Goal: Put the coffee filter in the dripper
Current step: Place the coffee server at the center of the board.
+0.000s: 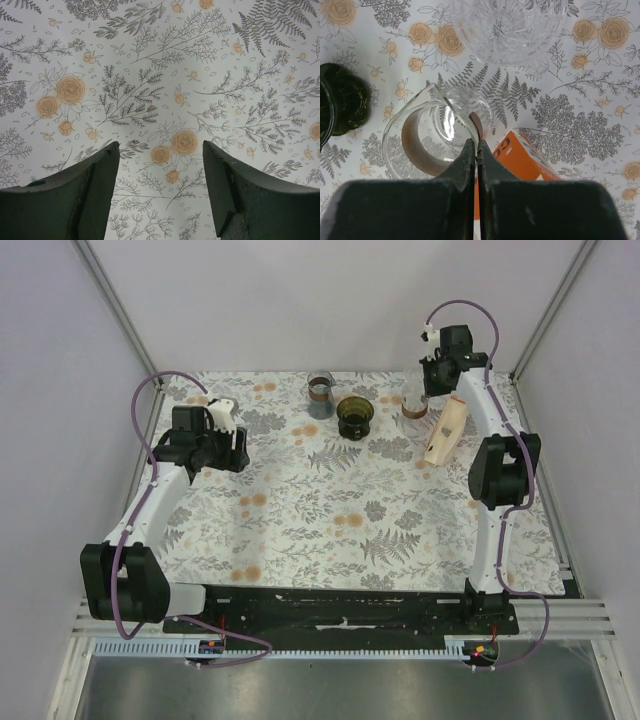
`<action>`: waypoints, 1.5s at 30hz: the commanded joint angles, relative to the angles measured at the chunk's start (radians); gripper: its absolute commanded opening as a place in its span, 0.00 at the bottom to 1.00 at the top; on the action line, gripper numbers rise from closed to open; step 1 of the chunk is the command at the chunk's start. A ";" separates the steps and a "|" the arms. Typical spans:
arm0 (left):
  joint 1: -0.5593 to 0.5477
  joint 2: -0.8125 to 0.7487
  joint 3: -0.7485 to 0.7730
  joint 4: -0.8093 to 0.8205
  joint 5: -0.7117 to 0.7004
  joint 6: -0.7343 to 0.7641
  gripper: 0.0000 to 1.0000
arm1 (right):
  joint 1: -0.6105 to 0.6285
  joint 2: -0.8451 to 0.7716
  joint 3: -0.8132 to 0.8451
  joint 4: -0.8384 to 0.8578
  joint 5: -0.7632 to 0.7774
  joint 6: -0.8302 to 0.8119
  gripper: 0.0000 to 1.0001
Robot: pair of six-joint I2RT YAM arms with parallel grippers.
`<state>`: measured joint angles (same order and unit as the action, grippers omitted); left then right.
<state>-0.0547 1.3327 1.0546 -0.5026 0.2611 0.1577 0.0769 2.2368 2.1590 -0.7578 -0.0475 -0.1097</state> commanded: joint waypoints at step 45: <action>-0.004 -0.021 0.024 -0.020 -0.013 0.054 0.73 | 0.632 -0.617 -0.795 0.233 -0.255 -0.114 0.49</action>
<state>-0.0547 1.3289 1.0546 -0.5266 0.2596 0.1783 0.7074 1.6653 1.3312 -0.5404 -0.2821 -0.2108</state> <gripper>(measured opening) 0.731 0.410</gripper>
